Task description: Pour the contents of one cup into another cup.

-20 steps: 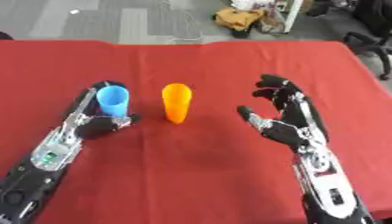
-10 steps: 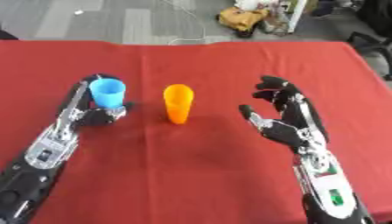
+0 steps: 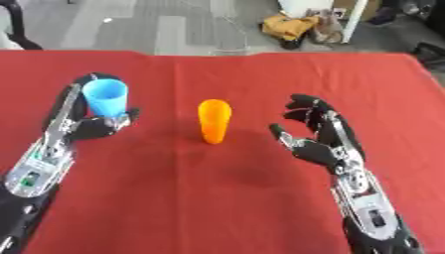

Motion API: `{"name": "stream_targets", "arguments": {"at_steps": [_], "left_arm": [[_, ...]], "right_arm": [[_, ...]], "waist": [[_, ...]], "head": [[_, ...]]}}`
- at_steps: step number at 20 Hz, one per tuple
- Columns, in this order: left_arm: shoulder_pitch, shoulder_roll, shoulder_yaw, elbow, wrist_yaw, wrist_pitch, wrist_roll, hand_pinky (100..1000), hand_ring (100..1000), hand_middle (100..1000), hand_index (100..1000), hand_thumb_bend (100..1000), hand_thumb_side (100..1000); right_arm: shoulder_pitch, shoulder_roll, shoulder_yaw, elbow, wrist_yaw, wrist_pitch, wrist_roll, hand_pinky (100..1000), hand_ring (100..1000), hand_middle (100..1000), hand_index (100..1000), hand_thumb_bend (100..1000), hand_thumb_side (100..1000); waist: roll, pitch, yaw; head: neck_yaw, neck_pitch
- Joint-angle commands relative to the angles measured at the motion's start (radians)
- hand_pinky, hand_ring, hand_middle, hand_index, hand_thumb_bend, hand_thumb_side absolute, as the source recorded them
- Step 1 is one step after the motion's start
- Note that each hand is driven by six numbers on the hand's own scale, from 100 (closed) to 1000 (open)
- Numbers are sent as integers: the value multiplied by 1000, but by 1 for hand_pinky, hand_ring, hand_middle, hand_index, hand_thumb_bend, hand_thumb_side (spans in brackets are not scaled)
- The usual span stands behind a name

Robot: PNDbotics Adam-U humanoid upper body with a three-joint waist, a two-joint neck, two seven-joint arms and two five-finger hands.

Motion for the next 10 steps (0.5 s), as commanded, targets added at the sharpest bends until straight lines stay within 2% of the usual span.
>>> {"name": "stream_targets", "arguments": {"at_steps": [1,10], "left_arm": [[2,14,-15,-71,21,9,-11,311,422,473,681,568,100],[53,-9,-38,-162,66,24,-31,317,425,475,684,573,100]], "right_arm": [[-34,-58,27,35,15,-13,22,827,695,672,801,477,100],[-124,-90,89,165,30,-37,78,836,723,698,807,491,100]], "waist": [[4,-24,9],[10,-32,58]], "head": [[-12,-4],[-38,-7]]}}
